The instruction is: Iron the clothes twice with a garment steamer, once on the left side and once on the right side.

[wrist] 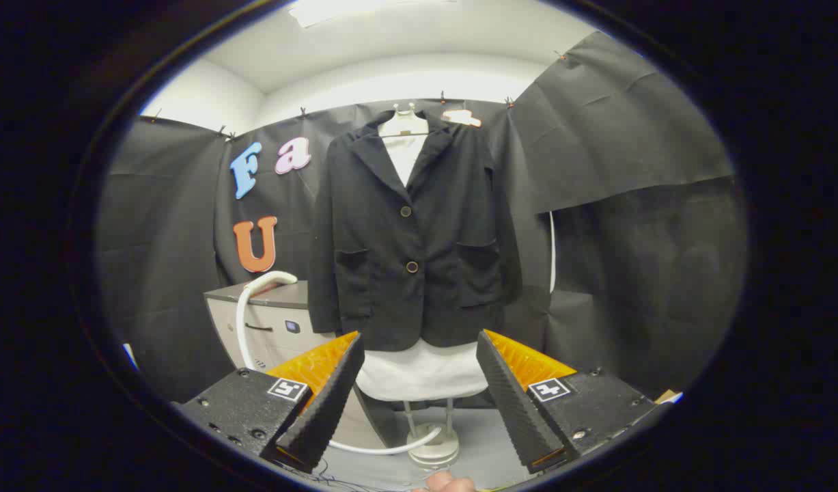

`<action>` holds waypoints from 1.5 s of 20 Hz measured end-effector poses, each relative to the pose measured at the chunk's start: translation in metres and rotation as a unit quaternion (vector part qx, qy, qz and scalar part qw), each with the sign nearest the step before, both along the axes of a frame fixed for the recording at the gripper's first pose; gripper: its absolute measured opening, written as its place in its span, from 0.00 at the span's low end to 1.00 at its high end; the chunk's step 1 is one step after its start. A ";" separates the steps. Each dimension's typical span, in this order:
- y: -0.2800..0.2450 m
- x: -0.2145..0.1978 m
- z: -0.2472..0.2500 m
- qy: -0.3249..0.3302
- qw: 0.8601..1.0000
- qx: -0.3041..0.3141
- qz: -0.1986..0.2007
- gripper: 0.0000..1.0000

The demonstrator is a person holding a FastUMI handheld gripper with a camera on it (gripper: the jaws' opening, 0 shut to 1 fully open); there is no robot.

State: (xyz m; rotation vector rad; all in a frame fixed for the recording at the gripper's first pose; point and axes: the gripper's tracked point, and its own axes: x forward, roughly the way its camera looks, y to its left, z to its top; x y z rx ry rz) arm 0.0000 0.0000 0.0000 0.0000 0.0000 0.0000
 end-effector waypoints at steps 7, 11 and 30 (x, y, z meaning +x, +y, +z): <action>0.029 0.013 -0.004 0.020 0.999 -0.011 0.040 1.00; 0.038 0.022 -0.010 0.037 0.998 -0.014 0.039 1.00; 0.177 0.063 0.040 0.067 0.995 -0.027 0.072 1.00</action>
